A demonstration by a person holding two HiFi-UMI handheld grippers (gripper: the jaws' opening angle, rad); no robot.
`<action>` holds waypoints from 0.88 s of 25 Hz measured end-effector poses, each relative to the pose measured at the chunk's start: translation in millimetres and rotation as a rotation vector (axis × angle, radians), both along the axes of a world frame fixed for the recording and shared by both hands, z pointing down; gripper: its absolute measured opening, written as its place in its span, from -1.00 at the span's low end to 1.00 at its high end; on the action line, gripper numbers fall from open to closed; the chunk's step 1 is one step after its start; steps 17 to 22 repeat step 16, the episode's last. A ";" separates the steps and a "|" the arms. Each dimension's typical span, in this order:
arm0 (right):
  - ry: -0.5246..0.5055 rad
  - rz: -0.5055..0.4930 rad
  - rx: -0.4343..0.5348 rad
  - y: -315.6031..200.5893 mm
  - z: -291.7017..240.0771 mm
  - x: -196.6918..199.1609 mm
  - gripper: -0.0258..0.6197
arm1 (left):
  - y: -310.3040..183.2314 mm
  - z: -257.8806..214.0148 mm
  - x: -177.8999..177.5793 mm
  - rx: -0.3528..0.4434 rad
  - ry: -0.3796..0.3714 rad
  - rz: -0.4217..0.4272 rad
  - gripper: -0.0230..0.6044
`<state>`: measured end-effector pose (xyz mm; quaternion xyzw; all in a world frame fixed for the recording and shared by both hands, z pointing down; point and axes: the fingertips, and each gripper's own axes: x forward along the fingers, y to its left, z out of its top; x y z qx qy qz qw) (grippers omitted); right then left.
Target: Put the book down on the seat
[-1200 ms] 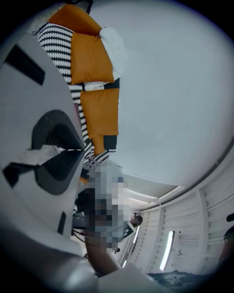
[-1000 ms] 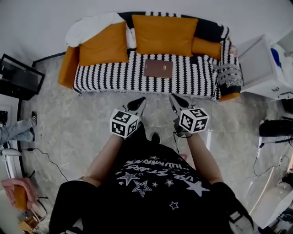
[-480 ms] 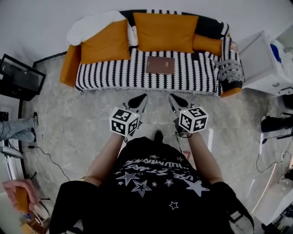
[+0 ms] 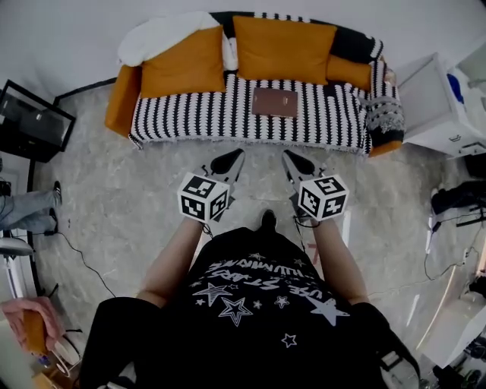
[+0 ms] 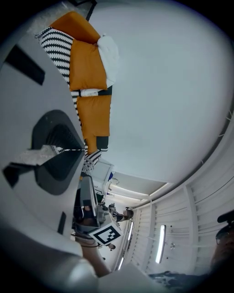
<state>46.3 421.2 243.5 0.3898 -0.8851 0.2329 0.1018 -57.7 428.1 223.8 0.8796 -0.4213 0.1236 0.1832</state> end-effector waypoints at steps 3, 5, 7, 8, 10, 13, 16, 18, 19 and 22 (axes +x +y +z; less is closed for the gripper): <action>0.012 0.006 0.022 8.2 -7.6 -7.4 -0.85 | 7.2 -5.8 -11.5 0.015 0.009 0.001 -0.88; 0.015 0.021 0.030 13.1 -10.9 -7.9 -0.85 | 10.9 -10.1 -15.8 0.026 0.015 0.002 -0.88; 0.013 0.039 0.033 18.4 -13.4 -8.2 -0.85 | 15.2 -14.9 -19.0 0.038 0.023 0.006 -0.88; 0.014 0.047 0.036 20.9 -14.6 -8.5 -0.85 | 17.2 -17.5 -20.0 0.044 0.029 0.009 -0.88; 0.018 0.060 0.044 25.2 -17.0 -9.8 -0.85 | 20.3 -22.6 -21.9 0.061 0.039 0.018 -0.88; 0.025 0.070 0.053 31.2 -20.6 -13.6 -0.85 | 25.0 -26.0 -27.4 0.075 0.045 0.022 -0.88; 0.028 0.077 0.065 38.6 -24.8 -16.8 -0.85 | 31.7 -28.2 -33.3 0.082 0.052 0.019 -0.88; 0.028 0.077 0.065 38.6 -24.8 -16.8 -0.85 | 31.7 -28.2 -33.3 0.082 0.052 0.019 -0.88; 0.028 0.077 0.065 38.6 -24.8 -16.8 -0.85 | 31.7 -28.2 -33.3 0.082 0.052 0.019 -0.88; 0.028 0.077 0.065 38.6 -24.8 -16.8 -0.85 | 31.7 -28.2 -33.3 0.082 0.052 0.019 -0.88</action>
